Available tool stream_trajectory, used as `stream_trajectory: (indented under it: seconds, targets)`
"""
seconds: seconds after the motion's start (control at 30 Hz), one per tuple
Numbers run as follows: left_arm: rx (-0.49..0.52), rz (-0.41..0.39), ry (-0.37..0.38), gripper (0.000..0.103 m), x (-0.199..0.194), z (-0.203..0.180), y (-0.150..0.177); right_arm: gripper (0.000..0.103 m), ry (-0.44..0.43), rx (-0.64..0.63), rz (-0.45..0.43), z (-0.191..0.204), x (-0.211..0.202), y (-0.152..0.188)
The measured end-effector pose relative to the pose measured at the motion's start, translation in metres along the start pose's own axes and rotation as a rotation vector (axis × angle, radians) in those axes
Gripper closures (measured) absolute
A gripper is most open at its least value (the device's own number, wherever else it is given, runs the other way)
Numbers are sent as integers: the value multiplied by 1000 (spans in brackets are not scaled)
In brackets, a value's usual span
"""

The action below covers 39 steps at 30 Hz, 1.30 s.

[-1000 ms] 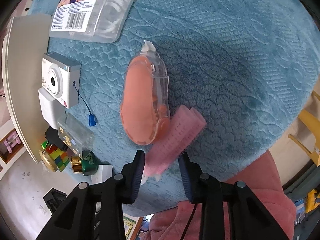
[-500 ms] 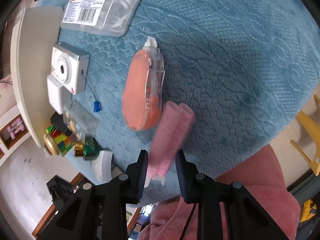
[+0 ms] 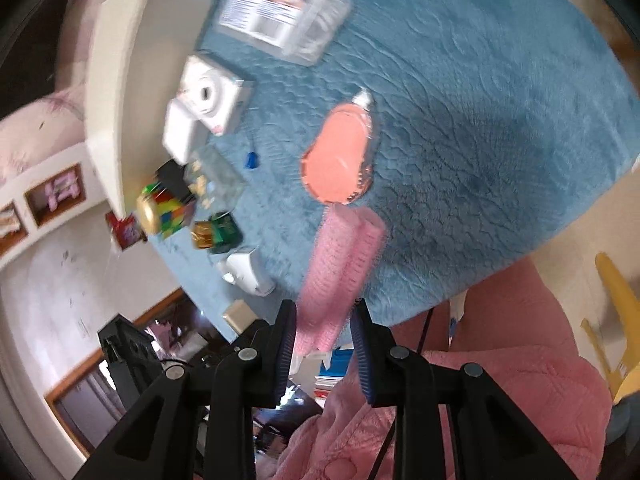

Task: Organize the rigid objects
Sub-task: 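Carry the beige block and pink roller into the white bin and release both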

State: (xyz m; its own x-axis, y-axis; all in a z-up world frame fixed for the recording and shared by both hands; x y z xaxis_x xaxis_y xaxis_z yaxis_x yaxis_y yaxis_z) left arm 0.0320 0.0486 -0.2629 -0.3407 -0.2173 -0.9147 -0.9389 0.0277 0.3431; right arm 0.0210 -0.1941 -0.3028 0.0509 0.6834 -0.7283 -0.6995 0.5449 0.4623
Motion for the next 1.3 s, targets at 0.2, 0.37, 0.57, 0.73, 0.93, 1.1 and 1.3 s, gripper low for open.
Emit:
stream_trajectory:
  seconds: [0.2, 0.37, 0.57, 0.73, 0.93, 1.1, 1.3]
  targets:
    - [7, -127, 46, 59, -41, -27, 20, 75, -10, -142, -40, 31, -27, -4]
    - [11, -236, 51, 59, -79, -50, 23, 75, -6, -259, -101, 53, -50, 0]
    - [48, -392, 21, 59, -126, -75, -15, 75, -27, -370, -168, 83, -90, 4]
    - [81, -533, -2, 59, -170, -89, -26, 75, -38, -470, -247, 111, -118, 2]
    - [100, -662, -21, 59, -201, -99, -47, 75, -59, -552, -338, 146, -140, -2]
    - [152, -737, 3, 59, -214, -107, -67, 75, -118, -580, -401, 175, -145, -13]
    - [215, -821, 31, 59, -226, -116, -89, 75, -123, -656, -481, 204, -147, -28]
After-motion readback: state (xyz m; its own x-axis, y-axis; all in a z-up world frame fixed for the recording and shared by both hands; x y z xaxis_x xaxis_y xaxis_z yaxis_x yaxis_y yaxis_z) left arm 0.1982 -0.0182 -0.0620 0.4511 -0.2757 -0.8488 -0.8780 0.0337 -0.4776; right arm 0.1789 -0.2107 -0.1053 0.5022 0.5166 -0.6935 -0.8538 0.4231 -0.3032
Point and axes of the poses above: each gripper's, at about its wrist camera, not at the fingertips, and x roughly the way its jaws point, z to its left, y to its underside, the point moved 5 cm from there along x, roughly the way its jaws point, and after that the axes turned 5 degrees about z, right-handed, at the moved point
